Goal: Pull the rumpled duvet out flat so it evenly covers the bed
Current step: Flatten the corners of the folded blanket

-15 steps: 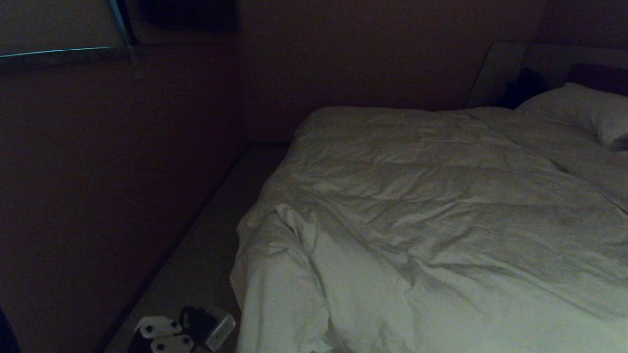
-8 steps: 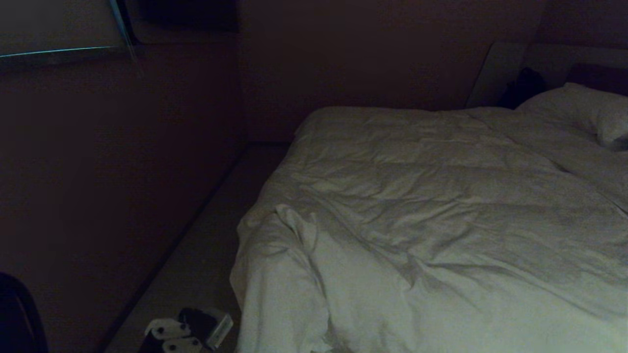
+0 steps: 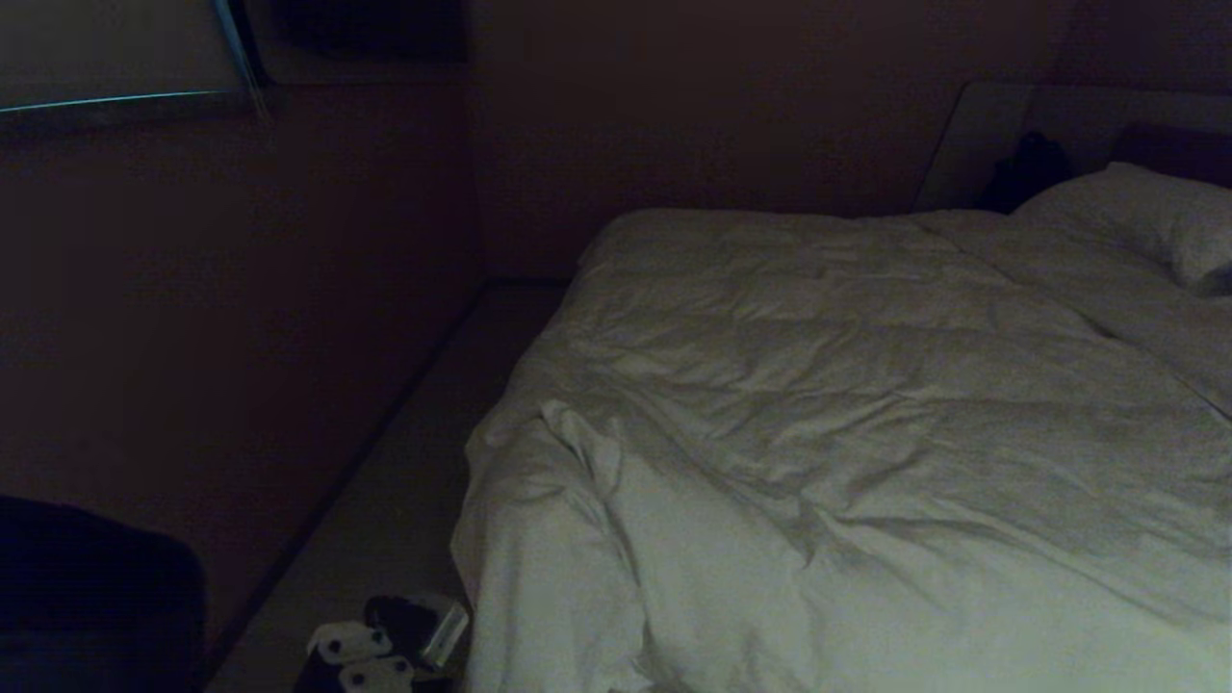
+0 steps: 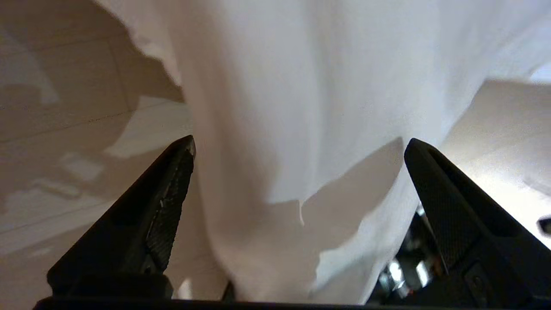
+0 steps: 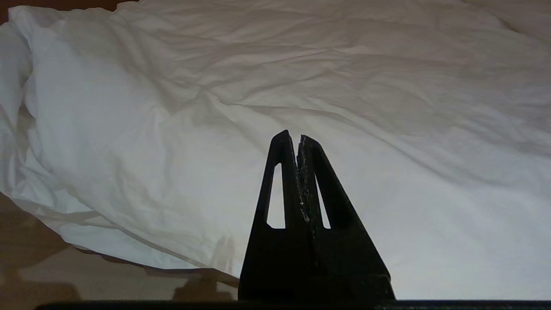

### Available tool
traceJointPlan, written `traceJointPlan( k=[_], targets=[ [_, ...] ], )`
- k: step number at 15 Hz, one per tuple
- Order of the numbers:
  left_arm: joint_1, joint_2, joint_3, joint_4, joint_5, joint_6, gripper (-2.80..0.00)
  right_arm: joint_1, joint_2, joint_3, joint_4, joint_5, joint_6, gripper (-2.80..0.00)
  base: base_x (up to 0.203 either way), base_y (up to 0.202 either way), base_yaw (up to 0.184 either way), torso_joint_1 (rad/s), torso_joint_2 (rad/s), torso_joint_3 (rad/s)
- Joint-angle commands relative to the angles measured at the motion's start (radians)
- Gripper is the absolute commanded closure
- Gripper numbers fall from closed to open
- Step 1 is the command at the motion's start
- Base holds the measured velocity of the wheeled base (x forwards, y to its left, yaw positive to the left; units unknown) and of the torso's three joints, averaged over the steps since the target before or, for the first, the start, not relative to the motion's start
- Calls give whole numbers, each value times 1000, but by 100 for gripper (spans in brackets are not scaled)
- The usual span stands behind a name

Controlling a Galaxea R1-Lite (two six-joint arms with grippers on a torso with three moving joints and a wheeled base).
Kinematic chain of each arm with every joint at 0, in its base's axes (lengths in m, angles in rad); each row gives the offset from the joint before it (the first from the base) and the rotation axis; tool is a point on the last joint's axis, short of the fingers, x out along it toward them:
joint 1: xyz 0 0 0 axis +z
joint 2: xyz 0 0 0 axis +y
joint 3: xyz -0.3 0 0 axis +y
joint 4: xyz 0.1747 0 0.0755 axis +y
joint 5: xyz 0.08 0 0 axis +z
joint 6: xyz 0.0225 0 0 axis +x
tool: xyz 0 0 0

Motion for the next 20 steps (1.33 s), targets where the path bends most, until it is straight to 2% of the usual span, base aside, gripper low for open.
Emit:
traceJointPlan(
  k=[1, 15, 16, 20],
  targets=[
    [-2, 57, 4, -41, 0, -12, -280, 0, 0, 0, 0, 1, -1, 0, 0, 0, 0, 0, 0, 0],
    [-2, 135, 4, -78, 2, -29, -280, 0, 0, 0, 0, 1, -1, 0, 0, 0, 0, 0, 0, 0],
    [-2, 135, 4, -78, 2, -29, 0, 0, 0, 0, 0, 1, -1, 0, 0, 0, 0, 0, 0, 0],
    [-2, 132, 4, -90, 2, -41, 0, 0, 1, 0, 0, 1, -1, 0, 0, 0, 0, 0, 0, 0]
  ],
)
